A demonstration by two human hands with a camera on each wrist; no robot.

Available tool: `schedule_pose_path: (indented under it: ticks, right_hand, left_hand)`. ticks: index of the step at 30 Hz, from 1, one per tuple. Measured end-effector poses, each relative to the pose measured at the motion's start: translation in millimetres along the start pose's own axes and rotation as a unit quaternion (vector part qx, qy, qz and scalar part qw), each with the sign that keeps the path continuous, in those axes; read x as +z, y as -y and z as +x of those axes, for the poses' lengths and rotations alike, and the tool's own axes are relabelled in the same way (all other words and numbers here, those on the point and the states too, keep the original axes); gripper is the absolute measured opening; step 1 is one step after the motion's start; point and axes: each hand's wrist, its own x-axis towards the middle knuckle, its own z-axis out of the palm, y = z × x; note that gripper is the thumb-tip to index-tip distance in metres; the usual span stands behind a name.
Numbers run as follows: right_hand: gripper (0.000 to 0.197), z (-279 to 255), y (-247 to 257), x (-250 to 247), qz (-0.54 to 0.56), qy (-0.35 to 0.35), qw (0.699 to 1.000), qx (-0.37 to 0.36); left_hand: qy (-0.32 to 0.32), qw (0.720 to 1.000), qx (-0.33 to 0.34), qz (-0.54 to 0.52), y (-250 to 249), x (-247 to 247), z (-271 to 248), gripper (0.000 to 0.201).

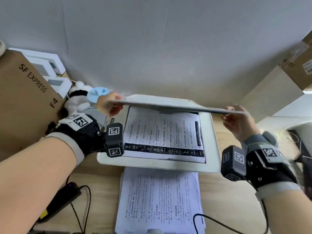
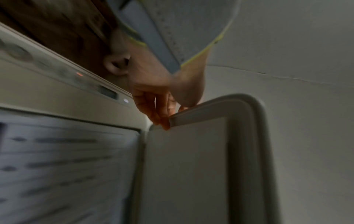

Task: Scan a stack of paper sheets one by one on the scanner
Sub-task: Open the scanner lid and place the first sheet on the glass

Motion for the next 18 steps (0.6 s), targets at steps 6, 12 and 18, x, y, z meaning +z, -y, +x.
schedule_pose_path:
  ticks: [6, 12, 18]
  right_hand:
    - [0.057, -18, -49, -33, -0.145, 0.028, 0.982, 0.117]
    - [0.01, -29, -65, -23, -0.188, -0.02, 0.972, 0.139]
    - [0.02, -26, -77, -14, -0.247, -0.056, 0.961, 0.112]
  left_hand:
    - [-0.027, 0.997, 0.02, 0.075, 64, -17, -3, 0.007]
    - [-0.087, 0.972, 0.052, 0.213, 92, -10, -8, 0.032]
    - [-0.098, 0.959, 0.069, 0.256, 101, -3, -15, 0.013]
